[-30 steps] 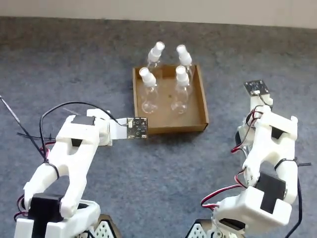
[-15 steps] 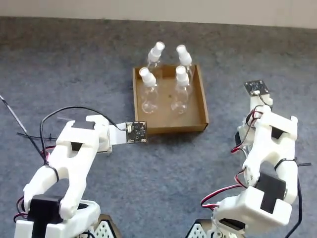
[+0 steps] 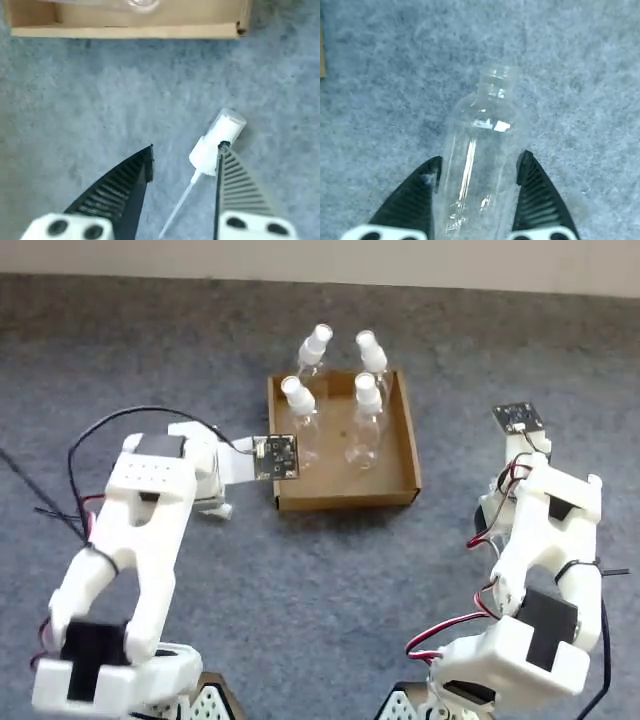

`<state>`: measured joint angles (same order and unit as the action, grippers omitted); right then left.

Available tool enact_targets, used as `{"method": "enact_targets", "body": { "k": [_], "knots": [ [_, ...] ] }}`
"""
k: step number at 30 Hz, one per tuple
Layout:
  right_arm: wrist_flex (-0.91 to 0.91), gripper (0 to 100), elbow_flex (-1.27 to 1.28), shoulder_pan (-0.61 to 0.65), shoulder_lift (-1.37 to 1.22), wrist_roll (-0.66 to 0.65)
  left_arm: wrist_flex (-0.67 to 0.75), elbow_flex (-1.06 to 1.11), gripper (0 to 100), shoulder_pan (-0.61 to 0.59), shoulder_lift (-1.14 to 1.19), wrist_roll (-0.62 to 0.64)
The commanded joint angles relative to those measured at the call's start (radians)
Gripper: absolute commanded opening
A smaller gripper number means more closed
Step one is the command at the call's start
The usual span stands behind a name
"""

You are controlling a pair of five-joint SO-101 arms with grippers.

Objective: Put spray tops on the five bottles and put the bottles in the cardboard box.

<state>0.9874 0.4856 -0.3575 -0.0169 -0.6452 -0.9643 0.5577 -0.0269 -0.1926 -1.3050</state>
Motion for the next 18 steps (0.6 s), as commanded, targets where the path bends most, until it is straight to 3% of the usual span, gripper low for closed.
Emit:
{"method": "enact_targets", "body": {
  "k": [1,13,18],
  "knots": [
    [0.021,1.0,-0.015,-0.012,-0.004,-0.009,-0.011,-0.094,20,-0.005,0.137,0.002],
    [0.015,1.0,-0.015,-0.01,-0.005,-0.009,-0.068,-0.094,19,-0.015,0.232,-0.061],
    [0.022,1.0,-0.013,-0.019,-0.005,-0.009,-0.055,-0.097,8,-0.013,0.34,-0.06]
  ]
}}
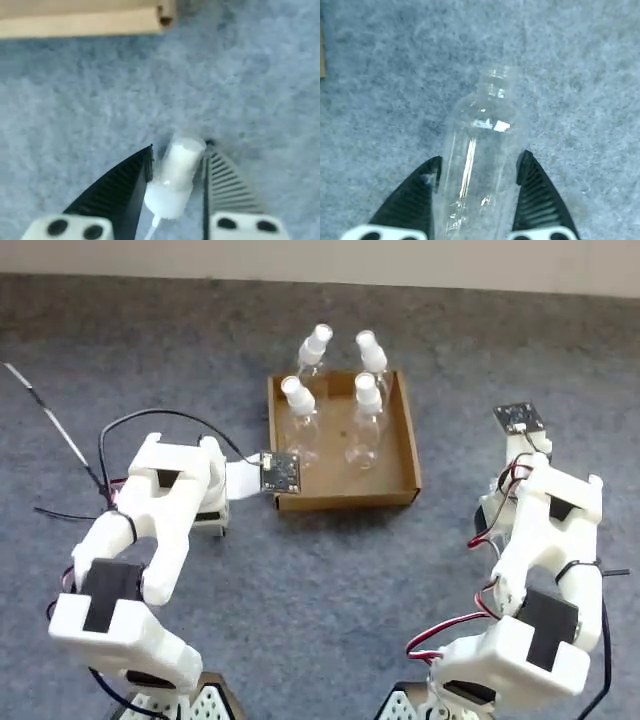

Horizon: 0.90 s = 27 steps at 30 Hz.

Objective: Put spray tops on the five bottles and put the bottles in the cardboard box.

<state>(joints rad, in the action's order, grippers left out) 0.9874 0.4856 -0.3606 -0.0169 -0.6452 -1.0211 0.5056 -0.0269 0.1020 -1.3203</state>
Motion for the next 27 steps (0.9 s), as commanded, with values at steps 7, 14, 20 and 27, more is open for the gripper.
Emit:
{"method": "enact_targets", "body": {
  "k": [7,14,20,27],
  "knots": [
    [0.039,3.2,-0.015,-0.068,0.001,-0.009,-0.005,-0.045,2,-0.045,-0.001,0.089],
    [0.142,12.5,-0.024,-0.061,0.001,-0.011,-0.069,-0.045,1,-0.048,-0.214,0.351],
    [0.143,12.8,-0.024,-0.065,0.001,-0.011,-0.137,-0.045,1,-0.05,-0.394,0.631],
    [0.134,12.8,-0.025,-0.067,0.001,-0.003,-0.281,-0.036,1,-0.025,-0.527,0.701]
  ]
}}
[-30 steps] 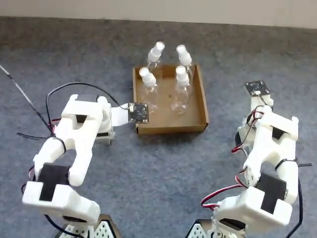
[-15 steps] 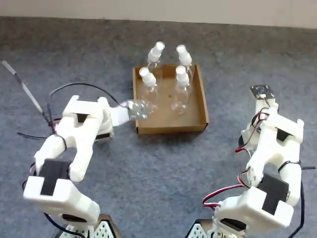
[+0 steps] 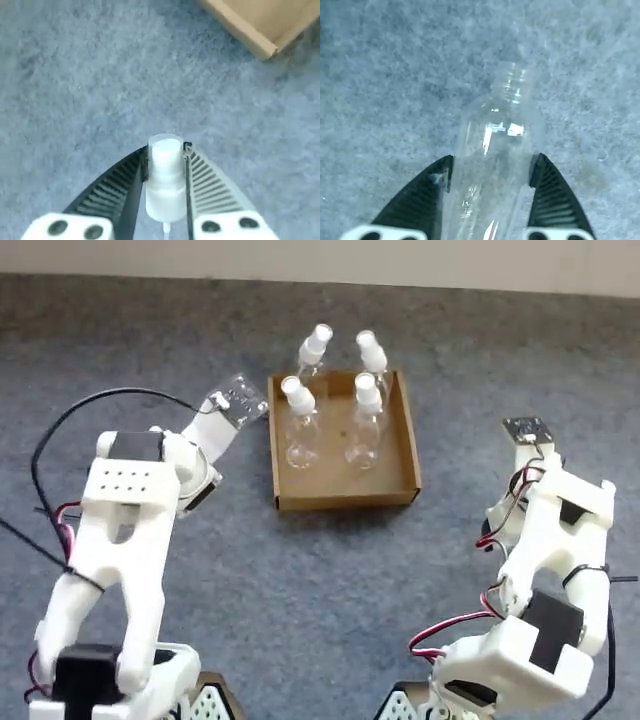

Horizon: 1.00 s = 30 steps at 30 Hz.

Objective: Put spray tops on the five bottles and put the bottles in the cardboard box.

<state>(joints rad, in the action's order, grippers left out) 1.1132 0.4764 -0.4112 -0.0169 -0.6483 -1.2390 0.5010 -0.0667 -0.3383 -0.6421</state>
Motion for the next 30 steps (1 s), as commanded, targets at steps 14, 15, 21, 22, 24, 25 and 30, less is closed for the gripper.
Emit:
{"method": "enact_targets", "body": {
  "k": [14,15,21,22,24,25,30],
  "knots": [
    [0.047,23.9,-0.097,-0.01,0.002,0.095,-0.095,-0.028,1,0.015,-0.108,0.025],
    [0.064,25.0,-0.116,-0.007,0.002,0.095,-0.095,-0.028,1,0.015,-0.108,0.025],
    [0.074,25.1,-0.186,0.018,-0.005,0.133,-0.095,-0.028,1,0.016,-0.108,0.025],
    [0.071,25.0,-0.188,0.018,-0.007,0.155,-0.095,-0.028,1,0.015,-0.108,0.025],
    [0.061,25.0,-0.189,0.019,-0.007,0.186,-0.095,-0.028,1,0.015,-0.108,0.025],
    [0.042,25.0,-0.185,0.019,-0.007,0.196,-0.095,-0.028,1,0.015,-0.108,0.025],
    [-0.021,24.9,-0.182,0.027,-0.007,0.226,-0.095,-0.028,1,0.012,-0.108,0.025]
  ]
}}
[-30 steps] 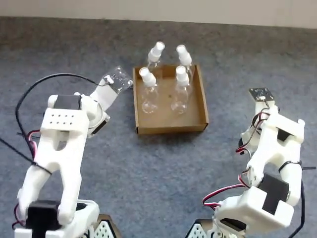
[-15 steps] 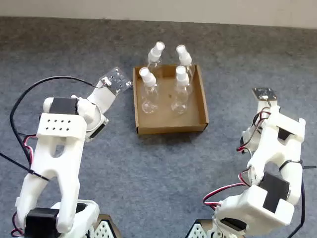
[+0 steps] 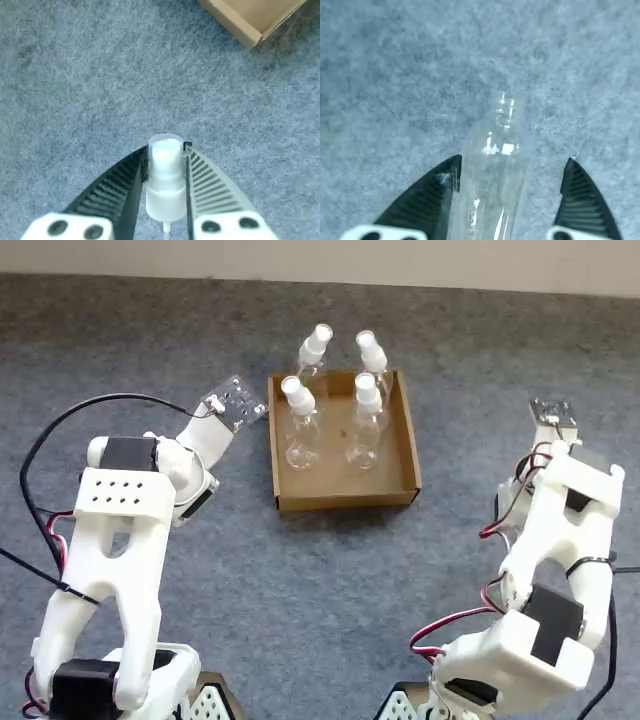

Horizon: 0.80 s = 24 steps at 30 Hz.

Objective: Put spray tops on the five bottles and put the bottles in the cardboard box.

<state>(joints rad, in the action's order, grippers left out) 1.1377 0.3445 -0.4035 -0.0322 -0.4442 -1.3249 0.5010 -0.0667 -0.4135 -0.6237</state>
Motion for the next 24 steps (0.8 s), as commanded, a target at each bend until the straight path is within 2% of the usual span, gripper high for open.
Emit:
{"method": "enact_targets", "body": {
  "k": [1,16,24],
  "knots": [
    [-0.047,24.9,-0.05,0.024,0.007,0.021,-0.009,-0.027,1,0.012,-0.033,0.006],
    [-0.077,24.9,-0.045,0.047,0.004,0.023,-0.008,0.03,1,0.012,-0.041,0.006],
    [-0.076,24.9,-0.054,0.038,-0.11,0.023,-0.009,0.03,1,0.012,-0.041,0.006]
  ]
}}
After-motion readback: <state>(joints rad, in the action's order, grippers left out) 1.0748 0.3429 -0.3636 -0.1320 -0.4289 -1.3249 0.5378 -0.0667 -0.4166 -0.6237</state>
